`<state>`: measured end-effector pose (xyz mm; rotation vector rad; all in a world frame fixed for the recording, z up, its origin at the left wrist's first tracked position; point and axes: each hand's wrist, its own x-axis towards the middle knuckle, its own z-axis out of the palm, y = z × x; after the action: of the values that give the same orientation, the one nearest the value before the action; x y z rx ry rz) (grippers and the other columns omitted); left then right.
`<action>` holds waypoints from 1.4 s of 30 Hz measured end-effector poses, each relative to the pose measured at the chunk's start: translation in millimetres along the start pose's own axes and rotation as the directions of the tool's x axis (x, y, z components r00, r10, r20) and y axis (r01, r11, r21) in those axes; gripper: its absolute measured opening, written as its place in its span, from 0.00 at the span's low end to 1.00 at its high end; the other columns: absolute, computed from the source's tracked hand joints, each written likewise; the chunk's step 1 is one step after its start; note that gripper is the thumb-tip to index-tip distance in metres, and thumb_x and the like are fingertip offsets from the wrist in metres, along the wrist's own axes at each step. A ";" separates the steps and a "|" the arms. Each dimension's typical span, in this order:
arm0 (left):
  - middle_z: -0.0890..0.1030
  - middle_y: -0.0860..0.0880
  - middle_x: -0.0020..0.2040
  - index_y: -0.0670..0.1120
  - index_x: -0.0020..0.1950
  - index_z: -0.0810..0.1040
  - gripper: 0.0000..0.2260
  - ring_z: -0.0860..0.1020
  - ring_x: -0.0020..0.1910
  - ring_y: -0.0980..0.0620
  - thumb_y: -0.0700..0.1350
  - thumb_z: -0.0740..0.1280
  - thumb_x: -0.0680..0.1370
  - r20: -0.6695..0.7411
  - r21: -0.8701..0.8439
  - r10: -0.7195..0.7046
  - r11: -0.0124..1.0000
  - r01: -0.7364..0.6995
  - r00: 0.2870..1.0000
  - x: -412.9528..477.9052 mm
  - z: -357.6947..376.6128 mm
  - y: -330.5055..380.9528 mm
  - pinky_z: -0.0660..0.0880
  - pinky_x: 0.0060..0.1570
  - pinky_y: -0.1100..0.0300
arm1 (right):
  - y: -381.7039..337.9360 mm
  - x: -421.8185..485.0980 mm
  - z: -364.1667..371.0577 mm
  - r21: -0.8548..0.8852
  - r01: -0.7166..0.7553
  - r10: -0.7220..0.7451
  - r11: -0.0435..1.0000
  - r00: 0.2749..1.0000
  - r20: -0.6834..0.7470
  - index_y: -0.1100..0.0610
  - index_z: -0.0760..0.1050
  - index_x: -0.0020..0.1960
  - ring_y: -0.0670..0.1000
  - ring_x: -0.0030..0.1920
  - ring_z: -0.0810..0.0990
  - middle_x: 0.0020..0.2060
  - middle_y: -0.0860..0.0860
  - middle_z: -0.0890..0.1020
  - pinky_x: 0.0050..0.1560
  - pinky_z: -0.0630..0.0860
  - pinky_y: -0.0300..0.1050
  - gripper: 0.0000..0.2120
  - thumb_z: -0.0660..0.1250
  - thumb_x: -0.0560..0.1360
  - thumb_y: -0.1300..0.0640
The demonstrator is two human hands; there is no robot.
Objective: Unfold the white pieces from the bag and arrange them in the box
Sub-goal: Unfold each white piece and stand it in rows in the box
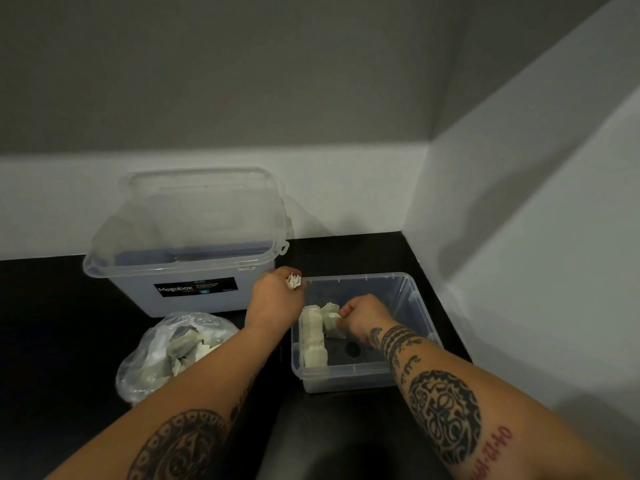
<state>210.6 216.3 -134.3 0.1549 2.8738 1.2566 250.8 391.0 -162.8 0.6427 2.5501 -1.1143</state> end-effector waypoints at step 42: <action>0.87 0.44 0.51 0.51 0.63 0.77 0.11 0.86 0.44 0.48 0.42 0.67 0.82 0.493 -0.723 -0.150 0.479 0.499 0.857 -29.6 -3.4 47.0 0.77 0.32 0.61 | -9.2 -72.8 -34.8 0.282 0.538 -0.486 0.794 0.841 -0.236 0.43 0.76 0.65 0.37 0.51 0.79 0.60 0.39 0.74 0.52 0.78 0.34 0.22 0.65 0.79 0.67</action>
<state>244.2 242.8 -98.7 -0.1660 1.5865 2.0464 306.0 390.8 -103.3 0.0801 2.7727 -1.7751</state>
